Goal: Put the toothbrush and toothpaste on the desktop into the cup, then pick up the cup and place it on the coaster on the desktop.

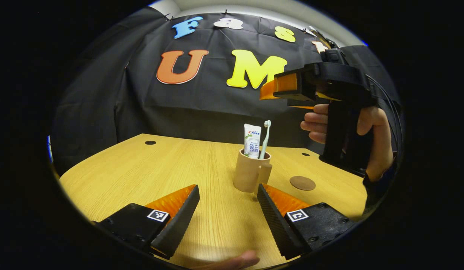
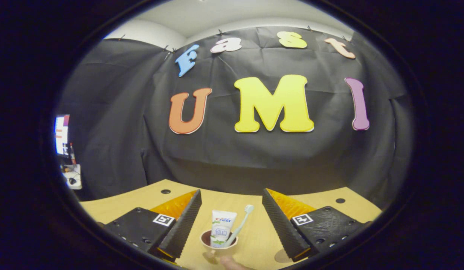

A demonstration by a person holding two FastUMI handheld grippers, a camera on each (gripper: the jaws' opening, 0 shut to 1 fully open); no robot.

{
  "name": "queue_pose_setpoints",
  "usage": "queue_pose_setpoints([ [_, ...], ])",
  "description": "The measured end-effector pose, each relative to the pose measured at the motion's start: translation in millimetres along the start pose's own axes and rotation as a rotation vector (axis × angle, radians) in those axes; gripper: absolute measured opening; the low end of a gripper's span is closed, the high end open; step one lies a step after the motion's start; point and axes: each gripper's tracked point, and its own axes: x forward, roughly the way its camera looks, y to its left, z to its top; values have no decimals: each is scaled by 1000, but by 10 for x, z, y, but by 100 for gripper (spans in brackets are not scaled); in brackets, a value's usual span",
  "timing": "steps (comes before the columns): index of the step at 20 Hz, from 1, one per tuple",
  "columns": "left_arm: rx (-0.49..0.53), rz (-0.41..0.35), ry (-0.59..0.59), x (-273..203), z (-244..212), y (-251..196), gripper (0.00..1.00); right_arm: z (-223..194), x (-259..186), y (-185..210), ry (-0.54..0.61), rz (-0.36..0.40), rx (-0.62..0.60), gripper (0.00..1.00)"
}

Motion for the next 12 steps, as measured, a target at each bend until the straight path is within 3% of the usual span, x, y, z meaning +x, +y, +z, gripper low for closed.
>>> queue_pose_setpoints([
  [7, 15, 59, 54, 200, 442, 15, 98, 103, -628, -394, -34, -13, 35, 94],
  [12, 16, 13, 96, 384, 1191, -229, 98, -46, -1024, -896, -35, -72, 68, 94],
])
